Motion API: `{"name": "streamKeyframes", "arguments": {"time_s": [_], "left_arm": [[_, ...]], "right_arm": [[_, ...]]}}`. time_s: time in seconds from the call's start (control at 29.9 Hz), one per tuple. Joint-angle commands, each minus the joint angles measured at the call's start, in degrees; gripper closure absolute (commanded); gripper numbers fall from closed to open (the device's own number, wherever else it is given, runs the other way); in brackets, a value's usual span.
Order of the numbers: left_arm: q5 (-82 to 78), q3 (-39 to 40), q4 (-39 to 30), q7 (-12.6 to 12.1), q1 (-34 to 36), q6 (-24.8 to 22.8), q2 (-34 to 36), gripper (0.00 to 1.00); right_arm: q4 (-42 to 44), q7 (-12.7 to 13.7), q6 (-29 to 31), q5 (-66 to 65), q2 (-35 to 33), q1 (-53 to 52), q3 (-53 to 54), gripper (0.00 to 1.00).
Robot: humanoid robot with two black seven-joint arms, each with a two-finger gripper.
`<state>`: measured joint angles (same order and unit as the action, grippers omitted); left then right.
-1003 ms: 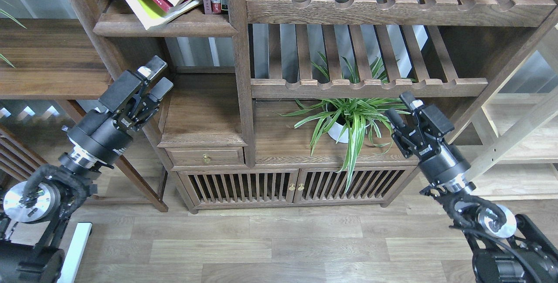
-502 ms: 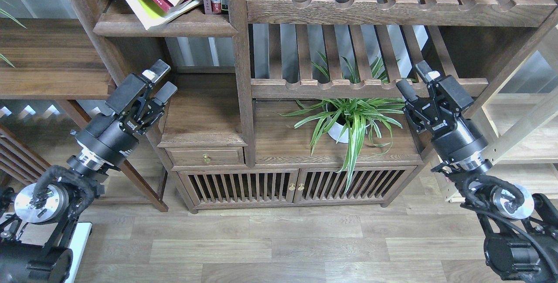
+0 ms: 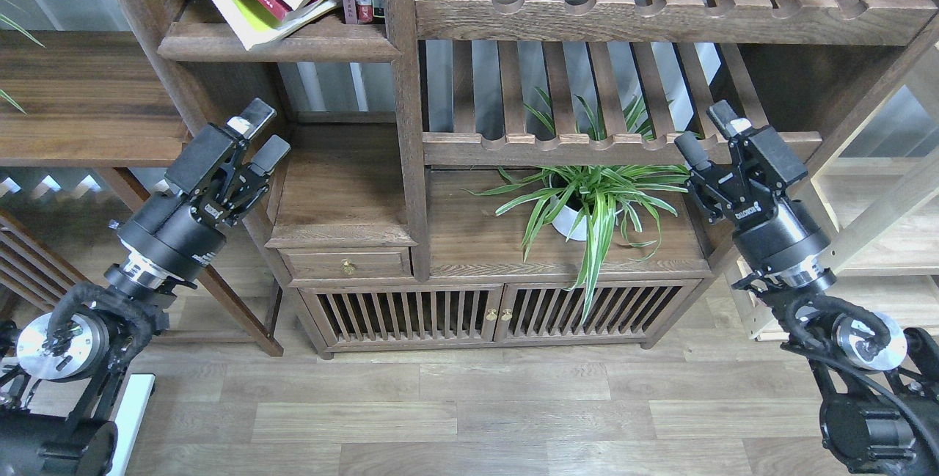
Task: Organize books on shelf
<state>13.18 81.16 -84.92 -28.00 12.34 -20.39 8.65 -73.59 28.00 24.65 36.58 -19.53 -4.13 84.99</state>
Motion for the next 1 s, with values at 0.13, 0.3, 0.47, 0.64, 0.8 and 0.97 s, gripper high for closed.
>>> {"name": "streamKeyframes", "arguments": {"time_s": [0.13,0.3,0.47,0.64,0.8,0.97], "left_arm": [[0.0,0.14,-0.07,0.0,-0.3,-0.09,-0.12,0.03],[0.0,0.14,-0.25,0.0,-0.21,-0.09,-0.04,0.03],[0.0,0.23,-0.34,0.0,-0.3,-0.26,-0.03,0.03],[0.0,0.23,-0.34,0.0,-0.39,-0.44,-0.03,0.03],[0.0,0.23,-0.34,0.0,-0.39,-0.53,-0.03,0.03],[0.0,0.23,-0.42,0.0,-0.39,-0.79,0.05,0.03]], "right_arm": [[0.2,0.0,0.05,-0.81,0.01,0.0,0.09,0.06],[0.2,0.0,0.66,-1.25,0.8,0.0,2.28,0.0],[0.29,0.0,0.66,-1.43,1.07,-0.09,2.81,0.0],[0.29,0.0,0.66,-1.52,1.24,-0.09,2.81,0.0],[0.29,0.0,0.75,-1.52,1.25,-0.09,2.9,0.0],[0.29,0.0,0.75,-1.52,2.03,-0.09,3.33,0.0]]}}
